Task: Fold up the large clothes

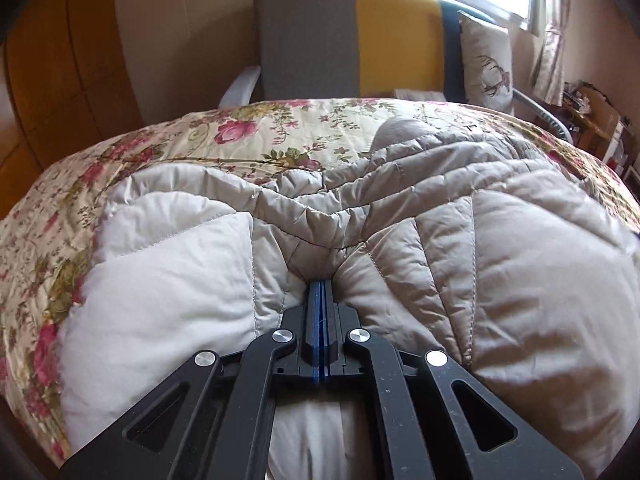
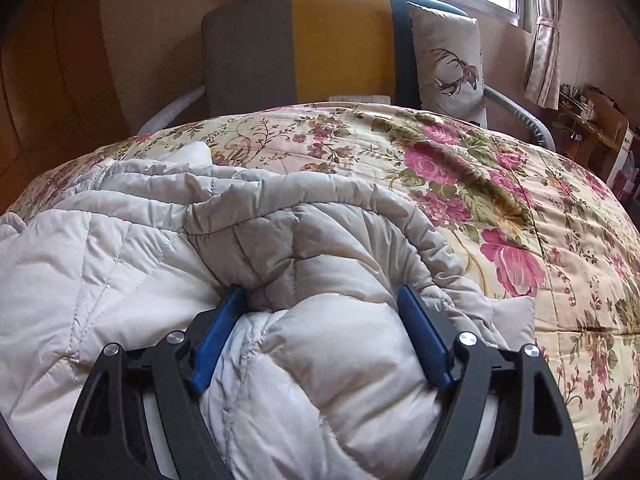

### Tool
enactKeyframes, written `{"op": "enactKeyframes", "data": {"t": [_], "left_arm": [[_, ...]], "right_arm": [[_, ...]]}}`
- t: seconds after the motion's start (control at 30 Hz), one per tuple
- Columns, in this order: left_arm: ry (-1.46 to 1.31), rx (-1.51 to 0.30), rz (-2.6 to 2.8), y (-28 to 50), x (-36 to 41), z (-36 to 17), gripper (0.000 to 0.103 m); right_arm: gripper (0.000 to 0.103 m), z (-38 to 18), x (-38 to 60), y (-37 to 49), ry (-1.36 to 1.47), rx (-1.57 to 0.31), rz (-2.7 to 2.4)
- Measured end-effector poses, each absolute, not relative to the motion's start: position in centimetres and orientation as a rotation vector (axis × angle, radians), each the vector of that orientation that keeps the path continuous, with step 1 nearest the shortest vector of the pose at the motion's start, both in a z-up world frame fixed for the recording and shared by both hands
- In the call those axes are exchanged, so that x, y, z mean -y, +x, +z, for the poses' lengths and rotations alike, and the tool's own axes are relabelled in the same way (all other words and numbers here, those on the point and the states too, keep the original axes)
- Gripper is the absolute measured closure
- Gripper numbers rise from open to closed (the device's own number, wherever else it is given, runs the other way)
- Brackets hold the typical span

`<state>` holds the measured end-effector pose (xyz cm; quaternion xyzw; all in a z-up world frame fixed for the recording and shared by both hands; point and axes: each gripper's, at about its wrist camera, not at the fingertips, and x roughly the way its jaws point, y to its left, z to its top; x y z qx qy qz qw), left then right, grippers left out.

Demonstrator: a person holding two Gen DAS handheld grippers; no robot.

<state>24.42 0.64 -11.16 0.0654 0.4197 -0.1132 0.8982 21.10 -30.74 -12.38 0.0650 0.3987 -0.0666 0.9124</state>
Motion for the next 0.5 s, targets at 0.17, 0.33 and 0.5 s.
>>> {"op": "enactKeyframes", "data": {"t": [0.17,0.33,0.5], "left_arm": [[-0.027,-0.836,-0.219,23.8,-0.5,-6.3,0.043],[0.173,-0.654,-0.279,21.5,5.7,-3.5,0.014],[0.465,-0.674,-0.311,24.2,11.7,-7.6,0.027]], "right_arm": [[0.023,-12.4,30.6,21.3,0.124,-0.82,-0.152],[0.022,-12.5,30.7,21.2,0.124,-0.821,-0.152],[0.022,-12.5,30.6,20.9,0.131,-0.816,-0.158]]}}
